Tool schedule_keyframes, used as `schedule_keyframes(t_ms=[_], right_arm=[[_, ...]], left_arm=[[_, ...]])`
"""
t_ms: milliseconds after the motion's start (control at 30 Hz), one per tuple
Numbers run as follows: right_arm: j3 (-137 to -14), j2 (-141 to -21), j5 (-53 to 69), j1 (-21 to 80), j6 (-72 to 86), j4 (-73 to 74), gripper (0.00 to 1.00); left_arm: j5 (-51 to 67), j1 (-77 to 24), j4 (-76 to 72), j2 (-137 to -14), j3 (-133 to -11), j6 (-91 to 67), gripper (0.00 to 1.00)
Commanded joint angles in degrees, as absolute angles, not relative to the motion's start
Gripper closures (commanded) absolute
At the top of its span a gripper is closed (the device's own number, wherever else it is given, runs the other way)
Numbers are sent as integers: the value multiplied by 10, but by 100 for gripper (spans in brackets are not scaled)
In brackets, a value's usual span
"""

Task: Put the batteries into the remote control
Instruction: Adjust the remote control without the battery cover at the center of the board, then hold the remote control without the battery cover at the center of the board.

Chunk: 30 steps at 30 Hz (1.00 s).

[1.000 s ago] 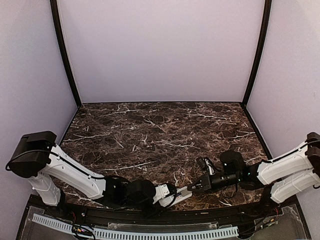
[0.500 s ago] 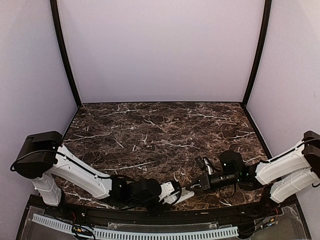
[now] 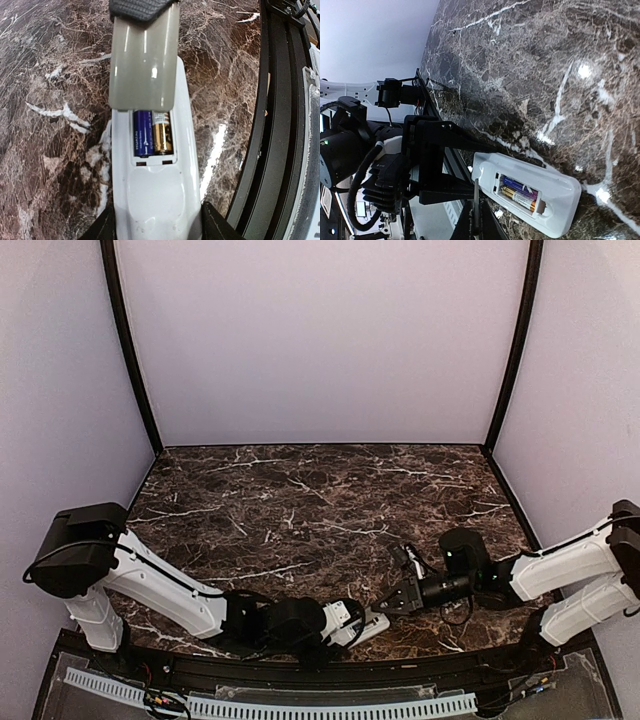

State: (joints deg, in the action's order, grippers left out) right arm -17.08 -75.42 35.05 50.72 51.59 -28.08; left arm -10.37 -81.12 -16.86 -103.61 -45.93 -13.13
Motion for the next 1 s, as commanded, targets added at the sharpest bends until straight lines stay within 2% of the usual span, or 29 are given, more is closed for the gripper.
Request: schedule_keyframes(t_ms=[0, 333, 967], right_arm=[[-190, -755, 401, 478, 459, -243, 100], [-200, -843, 437, 476, 493, -319, 100], [-211, -906, 442, 477, 507, -362, 100]], left_arm=[[-120, -799, -136, -1044, -444, -149, 97], [-117, -799, -155, -1055, -441, -132, 98], [-113, -799, -161, -1061, -439, -126, 98]])
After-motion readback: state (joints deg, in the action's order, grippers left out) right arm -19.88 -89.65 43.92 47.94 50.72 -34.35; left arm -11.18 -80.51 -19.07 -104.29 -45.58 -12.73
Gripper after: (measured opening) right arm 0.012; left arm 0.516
